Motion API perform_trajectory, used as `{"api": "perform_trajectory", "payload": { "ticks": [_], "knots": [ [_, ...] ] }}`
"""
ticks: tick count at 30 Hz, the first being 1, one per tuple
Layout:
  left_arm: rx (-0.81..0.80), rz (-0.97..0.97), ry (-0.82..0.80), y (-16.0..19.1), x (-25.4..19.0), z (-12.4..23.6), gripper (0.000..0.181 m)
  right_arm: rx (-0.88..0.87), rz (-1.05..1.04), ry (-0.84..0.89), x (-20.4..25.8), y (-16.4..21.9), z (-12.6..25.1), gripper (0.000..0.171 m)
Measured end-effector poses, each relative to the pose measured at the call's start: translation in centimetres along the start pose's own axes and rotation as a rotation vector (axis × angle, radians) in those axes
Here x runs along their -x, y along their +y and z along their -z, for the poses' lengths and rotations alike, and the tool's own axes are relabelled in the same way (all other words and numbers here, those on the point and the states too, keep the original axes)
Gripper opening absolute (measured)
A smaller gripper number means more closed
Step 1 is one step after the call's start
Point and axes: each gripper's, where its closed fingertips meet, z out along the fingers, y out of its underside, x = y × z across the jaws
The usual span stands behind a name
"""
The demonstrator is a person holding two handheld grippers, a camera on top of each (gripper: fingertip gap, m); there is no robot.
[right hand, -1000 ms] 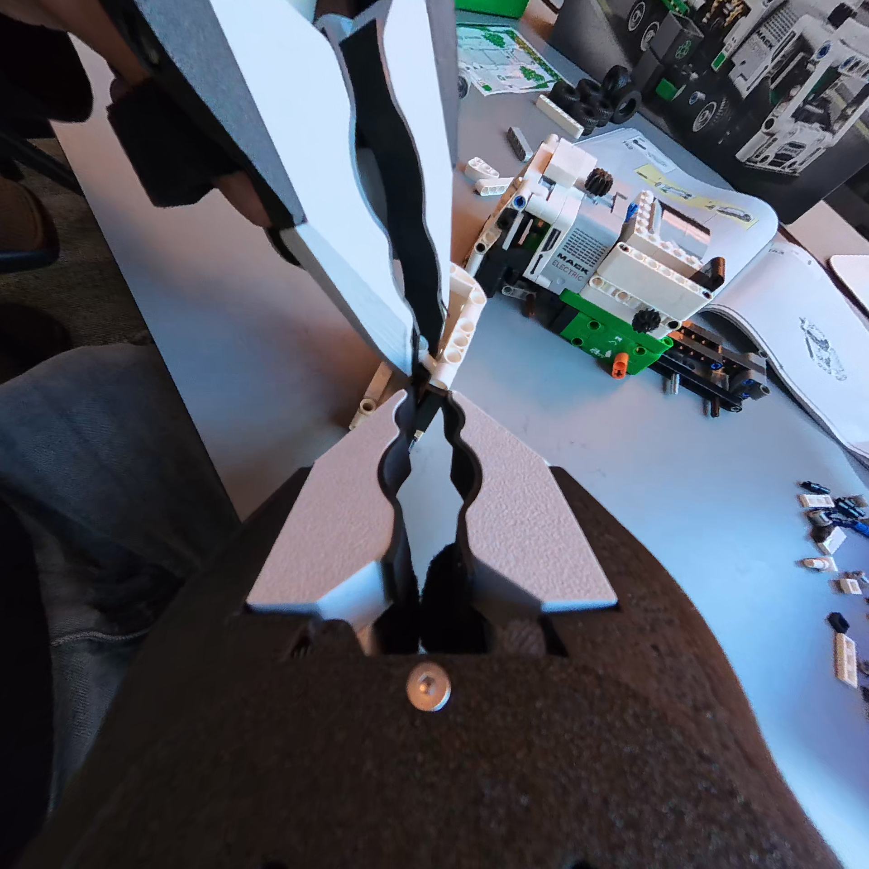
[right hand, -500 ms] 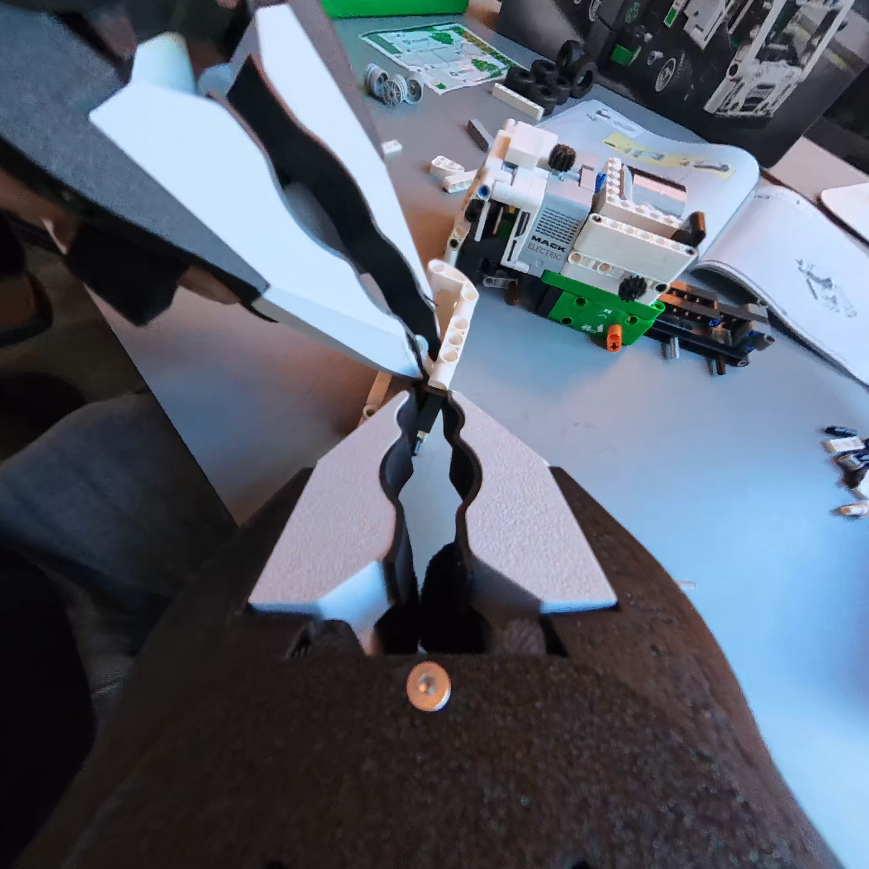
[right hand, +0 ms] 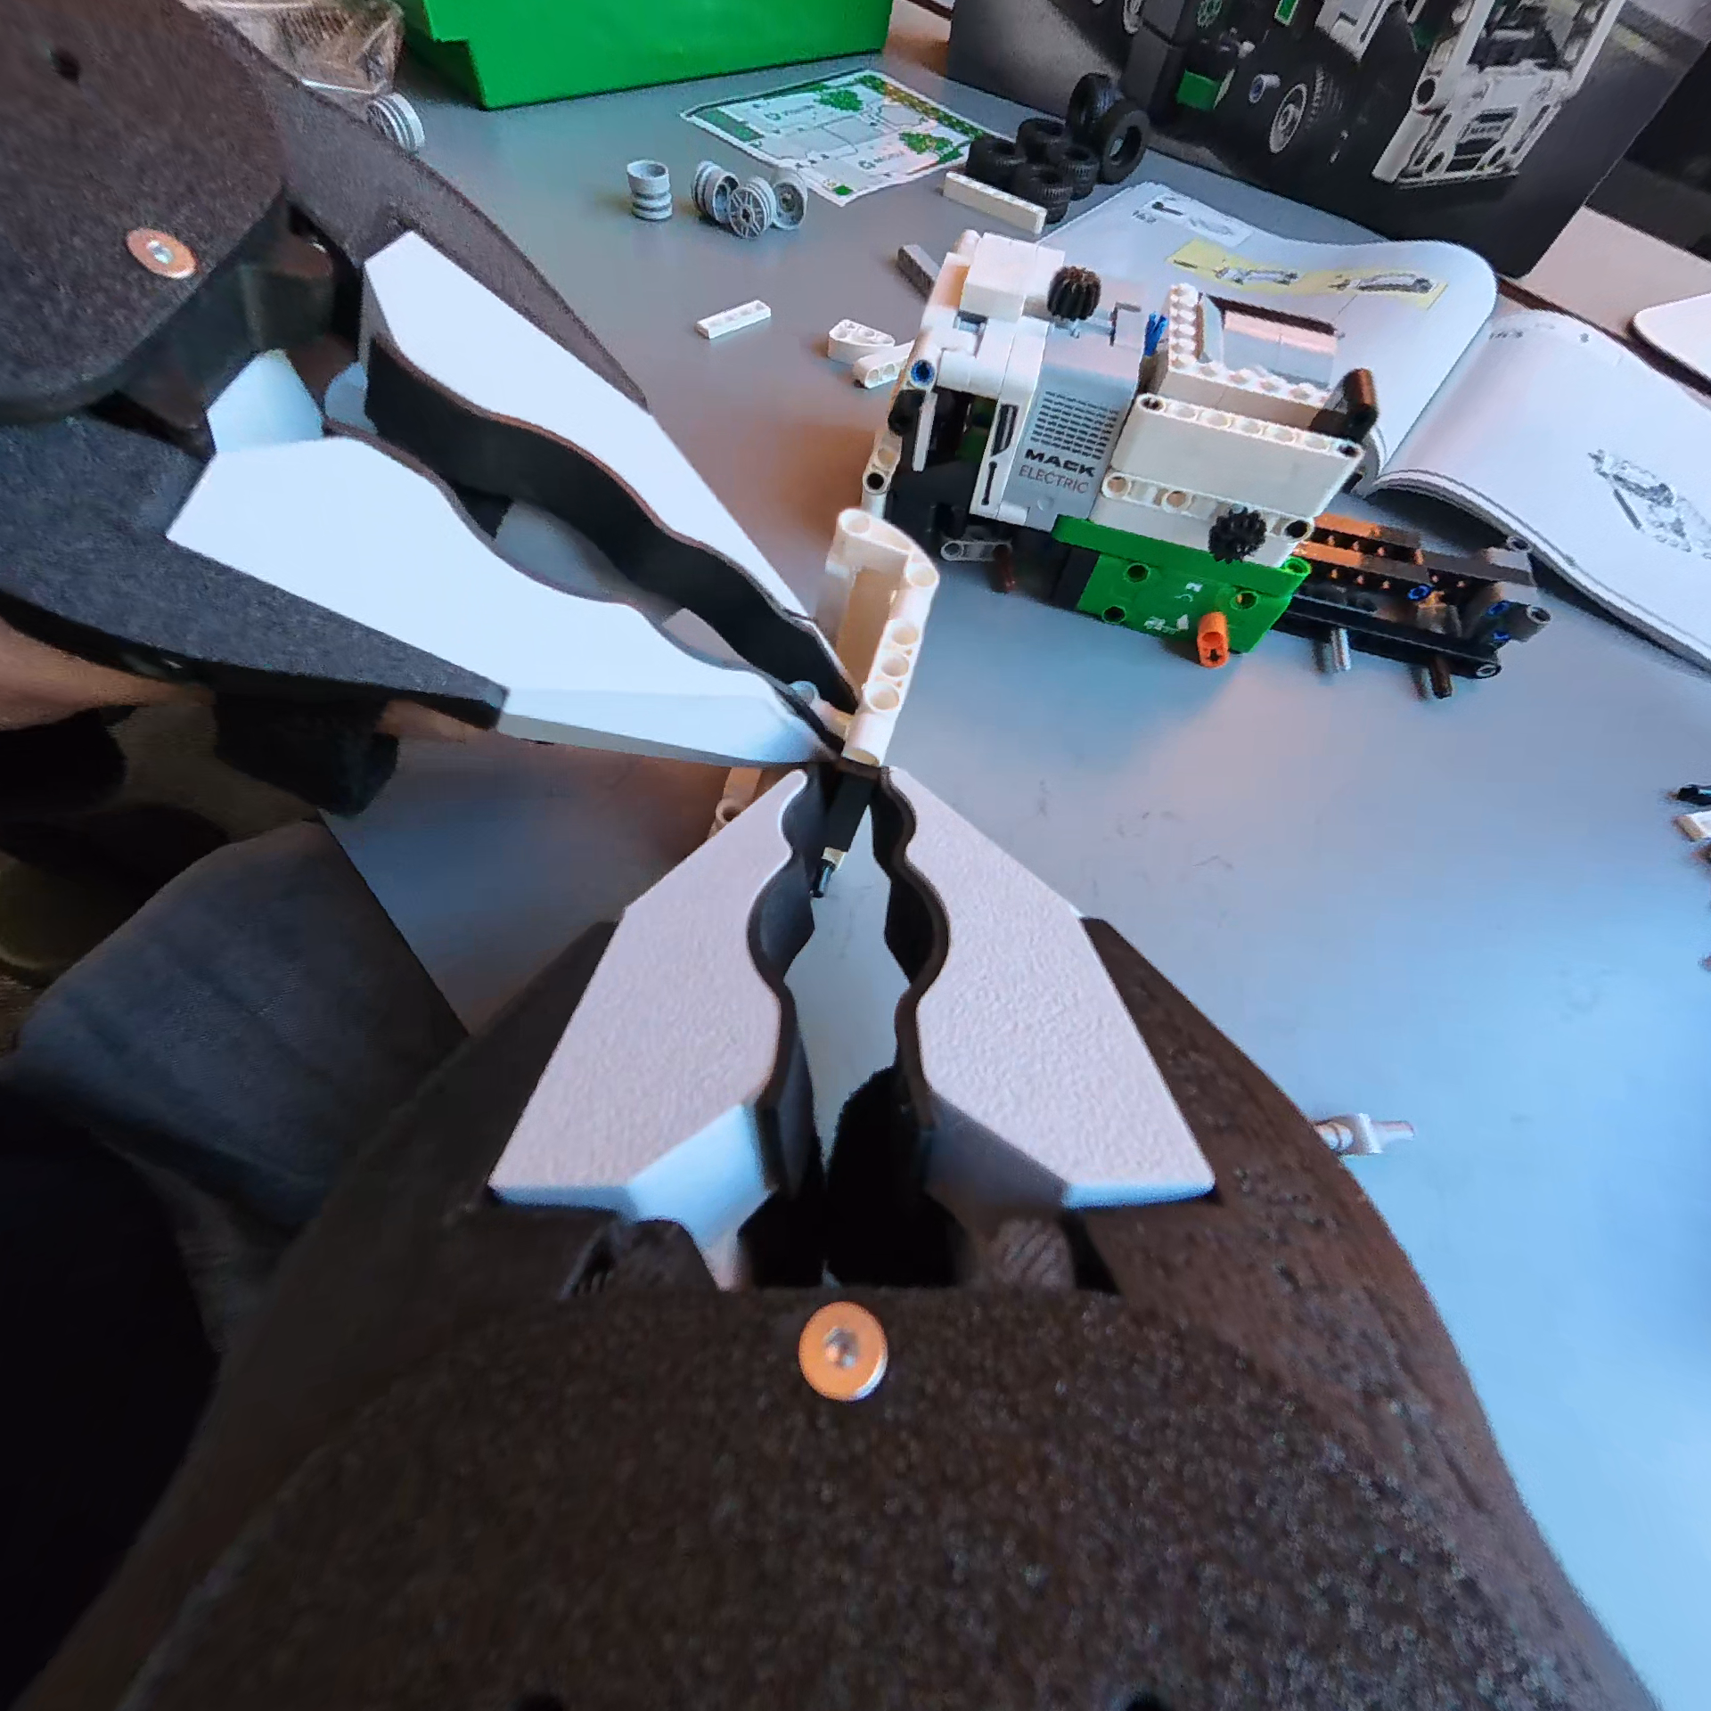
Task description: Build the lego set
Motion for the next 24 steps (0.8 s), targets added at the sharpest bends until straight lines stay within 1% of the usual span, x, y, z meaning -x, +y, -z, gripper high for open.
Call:
{"api": "perform_trajectory", "payload": {
  "ticks": [3, 6, 9, 10, 12, 15, 19, 22, 24],
  "knots": [
    [-0.004, 0.005, 0.005, -0.04, -0.04, 0.06, 0.007, 0.000, -0.003, -0.004, 0.08, -0.02, -0.02, 0.009],
    [-0.008, 0.029, 0.016, -0.11, -0.04, 0.08, 0.006, 0.008, 0.023, 0.033, 0.05, -0.04, -0.06, 0.009],
    [-0.004, 0.056, 0.019, -0.12, 0.03, 0.00, 0.006, 0.023, 0.077, 0.082, -0.08, -0.04, -0.11, 0.010],
    [-0.002, 0.061, 0.014, -0.11, 0.06, -0.01, 0.007, 0.035, 0.124, 0.115, -0.18, -0.05, -0.13, 0.010],
    [0.003, 0.076, 0.010, -0.09, 0.10, 0.02, 0.006, 0.051, 0.142, 0.139, -0.18, -0.06, -0.16, 0.010],
    [0.037, 0.065, -0.011, -0.12, 0.08, 0.12, 0.006, 0.056, 0.167, 0.161, -0.19, -0.09, -0.15, 0.010],
    [0.100, 0.046, -0.010, -0.12, 0.01, 0.25, 0.006, 0.099, 0.277, 0.242, -0.27, -0.11, -0.03, 0.011],
    [0.127, 0.030, 0.000, -0.35, 0.03, 0.27, 0.006, 0.096, 0.287, 0.241, -0.39, -0.15, -0.11, 0.011],
    [0.136, -0.008, 0.000, -0.36, 0.10, 0.25, 0.006, 0.062, 0.215, 0.188, -0.33, -0.17, -0.24, 0.010]
  ]
}}
